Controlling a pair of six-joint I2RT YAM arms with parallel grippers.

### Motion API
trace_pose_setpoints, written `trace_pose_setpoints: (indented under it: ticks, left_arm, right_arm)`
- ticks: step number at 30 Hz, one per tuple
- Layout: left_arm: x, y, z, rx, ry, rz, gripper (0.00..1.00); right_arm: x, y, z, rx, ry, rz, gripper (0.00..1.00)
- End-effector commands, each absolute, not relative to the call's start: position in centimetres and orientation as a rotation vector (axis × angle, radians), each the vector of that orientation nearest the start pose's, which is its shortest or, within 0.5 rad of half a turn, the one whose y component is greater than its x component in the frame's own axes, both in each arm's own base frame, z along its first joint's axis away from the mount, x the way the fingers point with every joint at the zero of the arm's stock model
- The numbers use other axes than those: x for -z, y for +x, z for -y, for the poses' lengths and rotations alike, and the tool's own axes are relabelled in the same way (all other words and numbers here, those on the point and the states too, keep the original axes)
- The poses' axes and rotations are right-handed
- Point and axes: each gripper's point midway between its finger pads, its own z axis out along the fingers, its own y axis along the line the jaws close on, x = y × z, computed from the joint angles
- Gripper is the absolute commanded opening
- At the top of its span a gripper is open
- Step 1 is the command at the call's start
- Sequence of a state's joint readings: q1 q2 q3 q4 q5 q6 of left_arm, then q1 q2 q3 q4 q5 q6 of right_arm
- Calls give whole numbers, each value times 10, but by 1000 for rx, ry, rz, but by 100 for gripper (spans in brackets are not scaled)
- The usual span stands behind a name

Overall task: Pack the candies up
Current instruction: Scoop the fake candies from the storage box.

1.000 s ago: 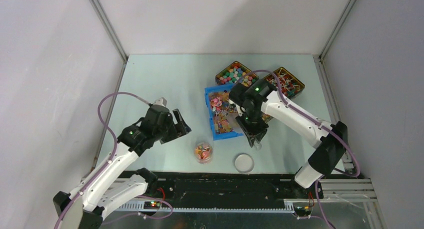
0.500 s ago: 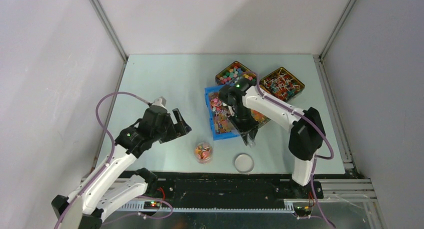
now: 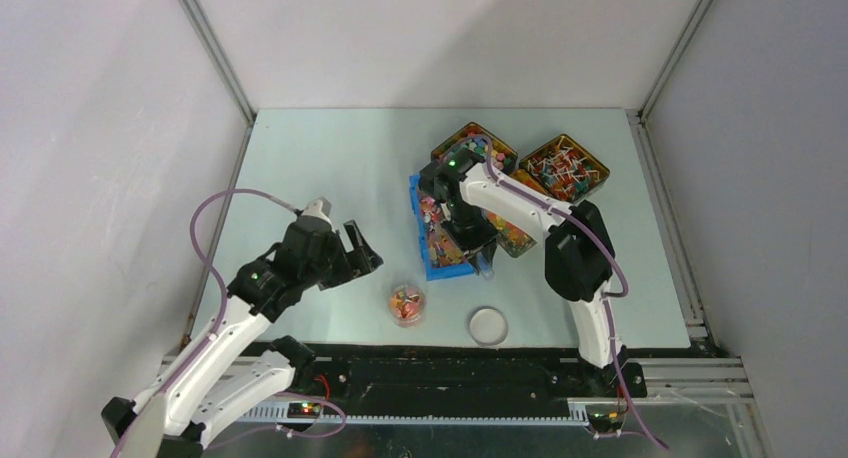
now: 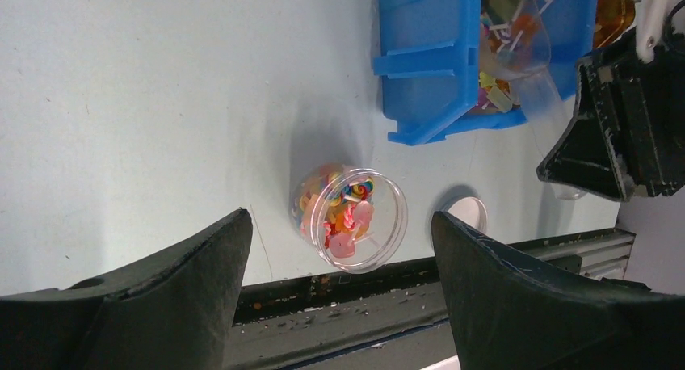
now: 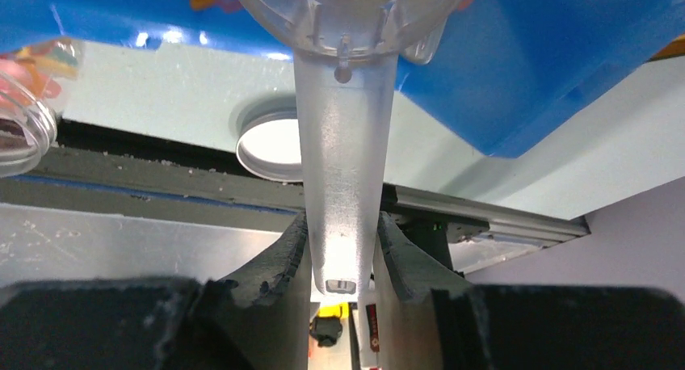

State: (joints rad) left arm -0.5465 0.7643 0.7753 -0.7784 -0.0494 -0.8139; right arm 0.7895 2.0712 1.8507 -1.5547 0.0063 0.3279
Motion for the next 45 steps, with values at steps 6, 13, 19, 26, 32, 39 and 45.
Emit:
trace_pose_setpoints:
  ticks: [6,13,19,26,32,39,45]
  left_arm:
    - [-163,191,140,619,-370,-2376,88]
    - [-162,191,141,626,-378,-2373,88]
    - [-161,190,142,633,-381,-2375,88]
    - [-161,188,141,639,-390,-2371,88]
    - [-158,187,140,636,-391,-2376,88]
    - [-157,187,139,626,-391,-2379,88]
    - [-157,188,141,629,-387,-2382,88]
  right_arm:
    - [-119,237,-227,188,-723,-3043,0]
    - [-123,227,-226,117,-711,-3030,0]
    - [-116,222,-223,117,-701,-3084,0]
    - [-108,237,-239,54,-624,-3173,0]
    - [-110,270,-250,70,-628,-3105,0]
    - [-116,270,-242,69,-635,-3054,0]
    - [-120,256,-233,58,-656,-2999,0]
